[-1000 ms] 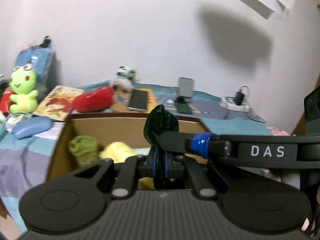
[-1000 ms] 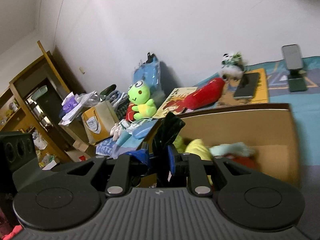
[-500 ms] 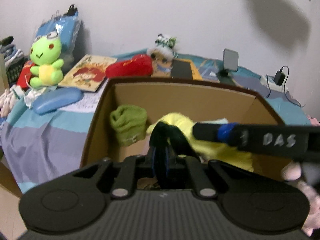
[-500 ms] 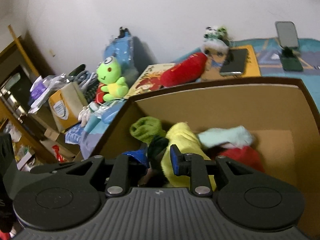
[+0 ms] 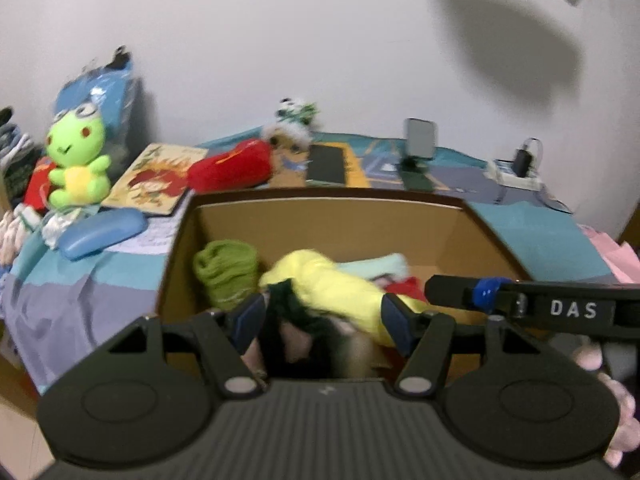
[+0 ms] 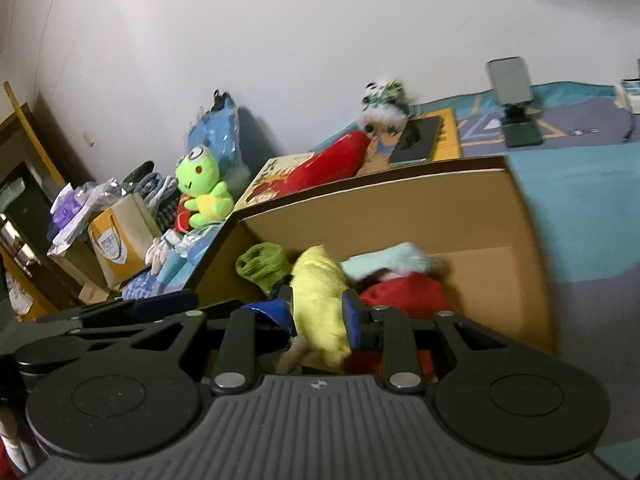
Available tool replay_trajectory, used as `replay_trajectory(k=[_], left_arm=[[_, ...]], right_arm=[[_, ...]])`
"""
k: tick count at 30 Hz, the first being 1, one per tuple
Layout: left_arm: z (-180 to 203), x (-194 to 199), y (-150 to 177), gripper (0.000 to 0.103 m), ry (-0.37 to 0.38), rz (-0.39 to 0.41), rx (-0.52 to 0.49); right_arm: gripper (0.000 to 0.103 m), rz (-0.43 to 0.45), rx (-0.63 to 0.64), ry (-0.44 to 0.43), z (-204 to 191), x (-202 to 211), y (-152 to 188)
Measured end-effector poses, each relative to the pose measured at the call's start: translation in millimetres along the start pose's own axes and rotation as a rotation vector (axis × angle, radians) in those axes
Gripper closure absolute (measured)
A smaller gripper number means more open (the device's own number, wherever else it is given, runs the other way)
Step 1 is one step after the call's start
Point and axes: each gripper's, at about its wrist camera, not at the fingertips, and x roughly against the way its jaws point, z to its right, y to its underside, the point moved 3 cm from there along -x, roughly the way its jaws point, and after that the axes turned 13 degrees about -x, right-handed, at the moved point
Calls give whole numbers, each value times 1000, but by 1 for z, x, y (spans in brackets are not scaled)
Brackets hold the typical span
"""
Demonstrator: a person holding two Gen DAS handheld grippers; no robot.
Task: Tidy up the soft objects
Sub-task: 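Carry the white plush into the brown box and release it, then move the right gripper back to the pile toward the white fluffy cloth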
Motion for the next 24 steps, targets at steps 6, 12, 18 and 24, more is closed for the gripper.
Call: replay_trajectory(k=[6,12,18,24], left_arm=[[50,7,-5,40,138,-16,-77],[119,-2,-9,40,251,-50,-180],[182,-13,-14,40,318,-87,-270],[225,-33,-15,39,306,-159,-298]], right_arm=[[93,40,-83,46,38,41,1],[92,51,-188,120,86,80,6],[91,78,-259,181,124,115,10],[91,67,-312,245,157,133,19]])
